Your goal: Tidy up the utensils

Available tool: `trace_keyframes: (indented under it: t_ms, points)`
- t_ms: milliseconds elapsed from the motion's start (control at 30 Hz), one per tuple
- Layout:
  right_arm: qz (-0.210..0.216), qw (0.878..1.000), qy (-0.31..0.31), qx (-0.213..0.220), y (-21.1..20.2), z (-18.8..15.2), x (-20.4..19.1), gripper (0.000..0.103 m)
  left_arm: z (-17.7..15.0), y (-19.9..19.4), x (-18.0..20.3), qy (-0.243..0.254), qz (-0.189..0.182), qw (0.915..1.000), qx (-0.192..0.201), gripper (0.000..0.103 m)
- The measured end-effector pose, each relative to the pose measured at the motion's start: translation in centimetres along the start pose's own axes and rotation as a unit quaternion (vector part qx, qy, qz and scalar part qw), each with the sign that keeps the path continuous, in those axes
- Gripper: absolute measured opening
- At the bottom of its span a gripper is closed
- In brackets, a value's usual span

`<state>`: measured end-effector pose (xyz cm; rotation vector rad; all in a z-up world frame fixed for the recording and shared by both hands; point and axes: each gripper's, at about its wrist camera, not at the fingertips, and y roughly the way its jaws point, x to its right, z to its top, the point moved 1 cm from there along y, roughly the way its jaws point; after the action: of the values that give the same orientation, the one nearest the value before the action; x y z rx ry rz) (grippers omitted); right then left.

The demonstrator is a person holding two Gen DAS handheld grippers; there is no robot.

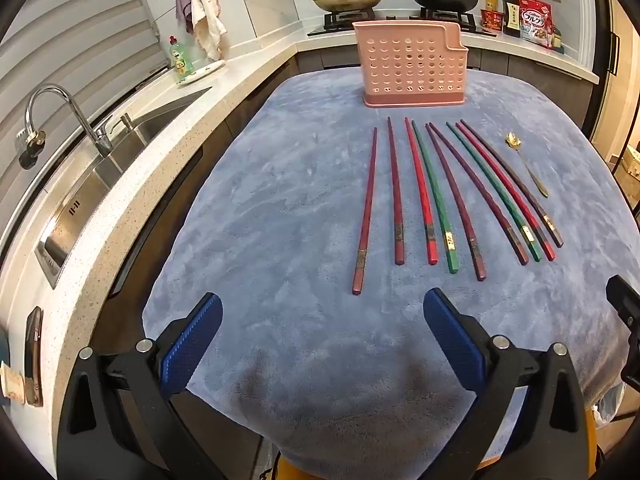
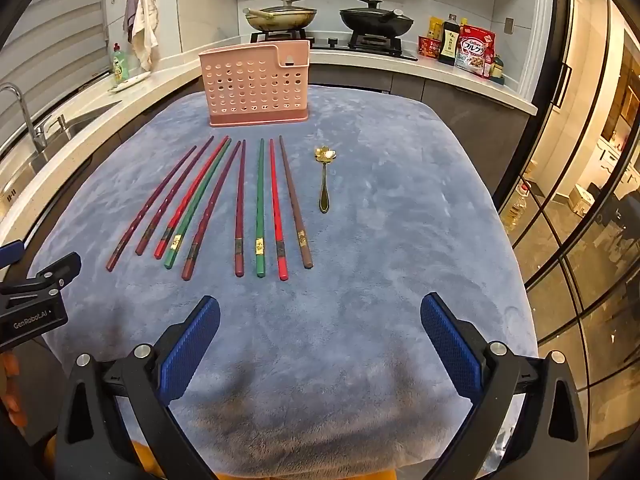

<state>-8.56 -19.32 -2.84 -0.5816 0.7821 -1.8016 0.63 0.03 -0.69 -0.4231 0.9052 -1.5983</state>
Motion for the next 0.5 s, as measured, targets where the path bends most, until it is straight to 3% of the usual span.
trace_keyframes:
  t_ms: [500]
  points:
    - [0.002,1.0,0.004,0.005,-0.33,-0.06,-0.03,0.096,-0.19,0.08,-0.05,-0.002,-0.004,0.9999,-0.012,0.096]
